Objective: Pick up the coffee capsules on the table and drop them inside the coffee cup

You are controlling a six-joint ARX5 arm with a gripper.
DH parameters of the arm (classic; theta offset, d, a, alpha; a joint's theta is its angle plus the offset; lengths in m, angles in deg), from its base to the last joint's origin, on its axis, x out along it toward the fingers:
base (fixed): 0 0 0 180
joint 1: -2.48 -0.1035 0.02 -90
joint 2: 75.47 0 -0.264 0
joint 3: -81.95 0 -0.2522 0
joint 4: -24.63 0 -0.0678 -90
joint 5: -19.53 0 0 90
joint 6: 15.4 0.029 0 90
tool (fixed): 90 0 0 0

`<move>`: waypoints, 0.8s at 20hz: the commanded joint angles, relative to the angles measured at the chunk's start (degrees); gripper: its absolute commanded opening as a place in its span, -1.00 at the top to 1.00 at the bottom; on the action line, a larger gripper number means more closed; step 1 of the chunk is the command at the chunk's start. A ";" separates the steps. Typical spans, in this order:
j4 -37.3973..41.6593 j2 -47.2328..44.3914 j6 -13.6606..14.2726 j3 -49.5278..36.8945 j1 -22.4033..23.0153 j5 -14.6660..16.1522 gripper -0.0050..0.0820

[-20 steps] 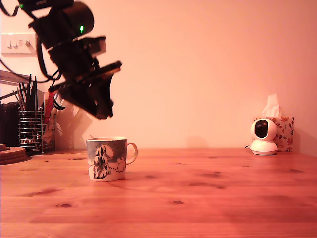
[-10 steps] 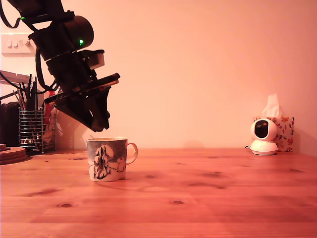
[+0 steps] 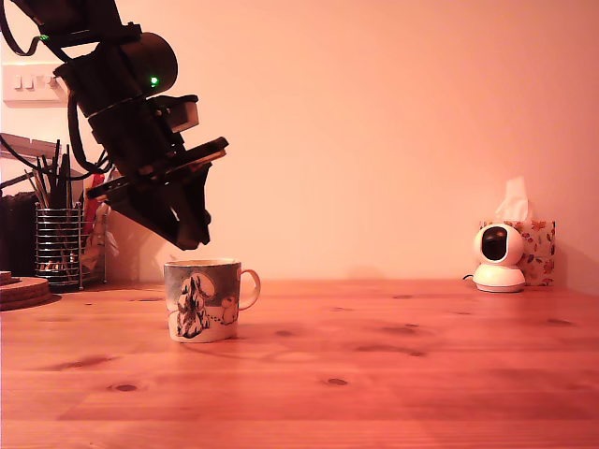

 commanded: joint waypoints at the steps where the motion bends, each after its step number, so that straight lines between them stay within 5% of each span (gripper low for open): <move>1: -0.55 -1.31 -0.02 0.20 0.11 0.44 -0.04; 10: -2.23 -1.31 1.46 0.26 0.09 1.11 -0.03; 16: -2.16 -0.09 3.48 1.07 0.09 1.53 0.83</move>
